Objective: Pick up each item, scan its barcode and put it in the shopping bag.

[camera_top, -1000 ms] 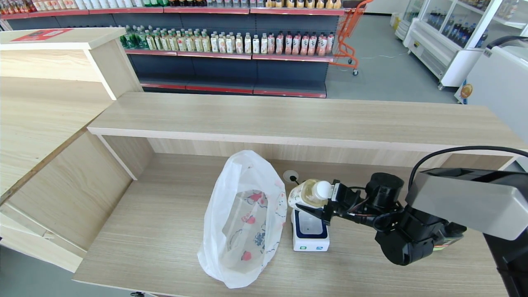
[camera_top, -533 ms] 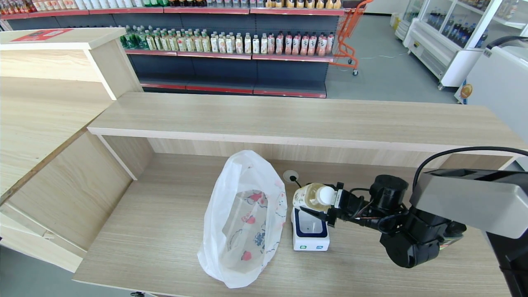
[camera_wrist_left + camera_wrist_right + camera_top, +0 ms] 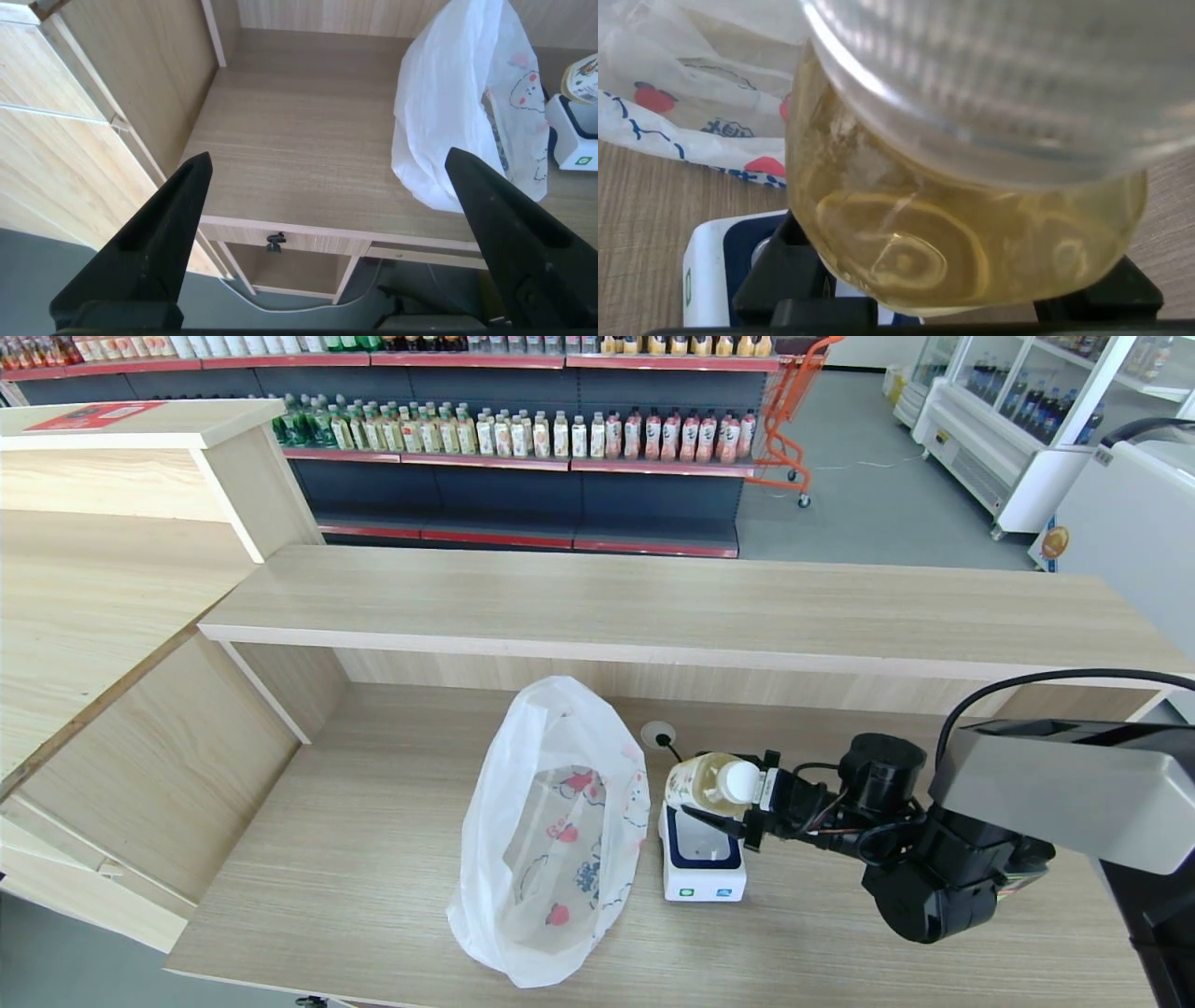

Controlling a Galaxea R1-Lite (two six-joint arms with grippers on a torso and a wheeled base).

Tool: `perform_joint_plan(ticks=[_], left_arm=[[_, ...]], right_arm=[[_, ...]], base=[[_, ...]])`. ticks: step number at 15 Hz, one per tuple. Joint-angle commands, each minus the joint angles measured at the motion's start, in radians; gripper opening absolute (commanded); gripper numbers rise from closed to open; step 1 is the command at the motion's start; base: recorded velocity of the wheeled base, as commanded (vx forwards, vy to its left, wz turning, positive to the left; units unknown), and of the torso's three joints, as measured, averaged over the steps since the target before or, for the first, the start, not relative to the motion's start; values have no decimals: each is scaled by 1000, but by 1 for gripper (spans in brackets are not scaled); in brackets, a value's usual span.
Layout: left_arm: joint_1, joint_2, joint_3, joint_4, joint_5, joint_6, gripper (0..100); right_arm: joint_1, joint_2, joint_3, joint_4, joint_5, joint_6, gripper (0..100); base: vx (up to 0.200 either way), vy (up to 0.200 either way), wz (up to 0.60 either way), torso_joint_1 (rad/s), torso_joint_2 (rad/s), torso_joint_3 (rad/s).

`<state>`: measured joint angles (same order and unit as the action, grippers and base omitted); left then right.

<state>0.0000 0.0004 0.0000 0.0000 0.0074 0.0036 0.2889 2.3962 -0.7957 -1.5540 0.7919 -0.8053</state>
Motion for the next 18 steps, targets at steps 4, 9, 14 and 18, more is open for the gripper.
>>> perform_joint_plan(ticks=[4,9,14,18], left_arm=[[0,0,0,0,0,1,100],[0,1,0,0,0,-1,100],[0,1,0,0,0,-1,100],[0,1,0,0,0,-1,100]], right_arm=[[-14,-150,136,5,-7,161,0],[-5,-440,314,6,-135,617,0],[-1,-469,371,5,-296,930,0],[1,-542,486,5,-304,1017,0]], base=[[0,0,0,0,0,0],[0,0,0,0,0,0],[0,0,0,0,0,0],[0,0,0,0,0,0]])
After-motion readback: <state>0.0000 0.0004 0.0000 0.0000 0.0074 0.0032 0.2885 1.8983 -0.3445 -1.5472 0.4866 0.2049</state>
